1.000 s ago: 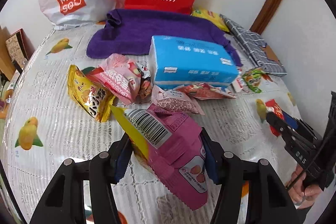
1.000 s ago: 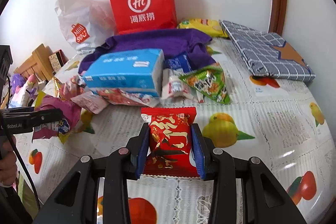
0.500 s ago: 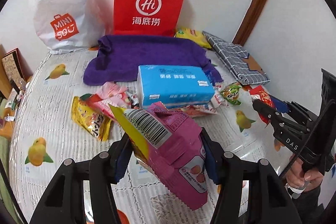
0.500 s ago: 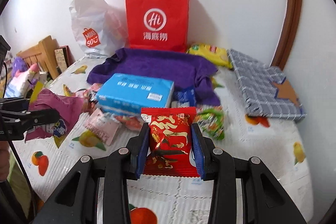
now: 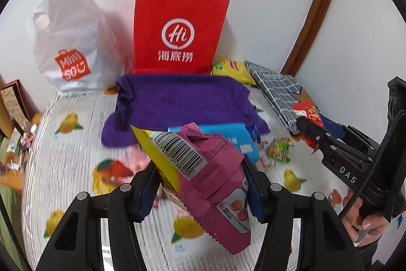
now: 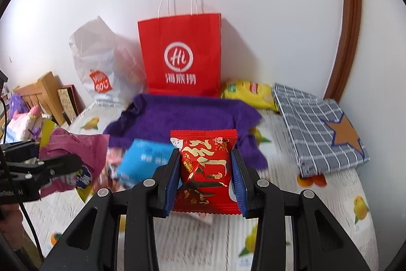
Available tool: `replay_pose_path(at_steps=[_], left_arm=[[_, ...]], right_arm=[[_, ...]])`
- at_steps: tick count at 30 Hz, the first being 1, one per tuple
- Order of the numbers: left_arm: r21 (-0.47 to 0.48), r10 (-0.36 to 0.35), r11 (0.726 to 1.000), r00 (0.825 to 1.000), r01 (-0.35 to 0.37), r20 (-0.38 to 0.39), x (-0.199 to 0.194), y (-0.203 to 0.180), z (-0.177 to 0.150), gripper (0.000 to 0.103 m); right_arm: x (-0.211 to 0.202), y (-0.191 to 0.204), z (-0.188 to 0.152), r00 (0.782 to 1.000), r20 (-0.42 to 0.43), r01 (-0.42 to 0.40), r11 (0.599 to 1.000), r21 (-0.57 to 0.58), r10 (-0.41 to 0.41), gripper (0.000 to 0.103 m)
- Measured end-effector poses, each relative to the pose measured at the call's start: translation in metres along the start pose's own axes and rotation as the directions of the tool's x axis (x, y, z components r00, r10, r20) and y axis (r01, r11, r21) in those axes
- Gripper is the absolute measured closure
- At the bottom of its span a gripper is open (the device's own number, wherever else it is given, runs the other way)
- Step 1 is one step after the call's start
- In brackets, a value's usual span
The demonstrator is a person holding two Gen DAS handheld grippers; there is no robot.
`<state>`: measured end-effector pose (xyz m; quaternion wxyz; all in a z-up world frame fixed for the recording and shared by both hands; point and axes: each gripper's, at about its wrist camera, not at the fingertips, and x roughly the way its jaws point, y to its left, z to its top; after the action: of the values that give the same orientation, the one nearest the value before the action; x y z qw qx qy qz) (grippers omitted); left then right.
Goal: Organize snacks
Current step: 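Carry the red packet with the right tool while the left tool carries the pink bag toward the purple towel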
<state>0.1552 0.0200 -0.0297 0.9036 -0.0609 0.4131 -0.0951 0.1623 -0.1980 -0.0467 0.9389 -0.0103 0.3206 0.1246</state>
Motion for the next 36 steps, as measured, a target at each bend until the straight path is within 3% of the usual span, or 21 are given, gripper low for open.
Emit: replay_pose_path(at_steps=[11,29,36], left_arm=[[0.001,0.033,0.999,0.999,-0.033,0.043,0.024,0.012,0.058,0.046],[-0.002,0.058,0.998,0.998,-0.057,0.026,0.1,0.04,0.138,0.046],[-0.006,0.058,0.998,0.998,-0.057,0.006,0.136,0.056,0.149,0.046]], right_arm=[[0.054,0.002,0.057,1.0,0.004,0.002,1.0,0.012,-0.002,0.065],[0.136,-0.031,0.123,1.0,-0.01,0.019,1.0,0.013,-0.018,0.065],[0.174,-0.037,0.112,0.999,-0.041,0.028,0.999,-0.019,-0.029,0.065]])
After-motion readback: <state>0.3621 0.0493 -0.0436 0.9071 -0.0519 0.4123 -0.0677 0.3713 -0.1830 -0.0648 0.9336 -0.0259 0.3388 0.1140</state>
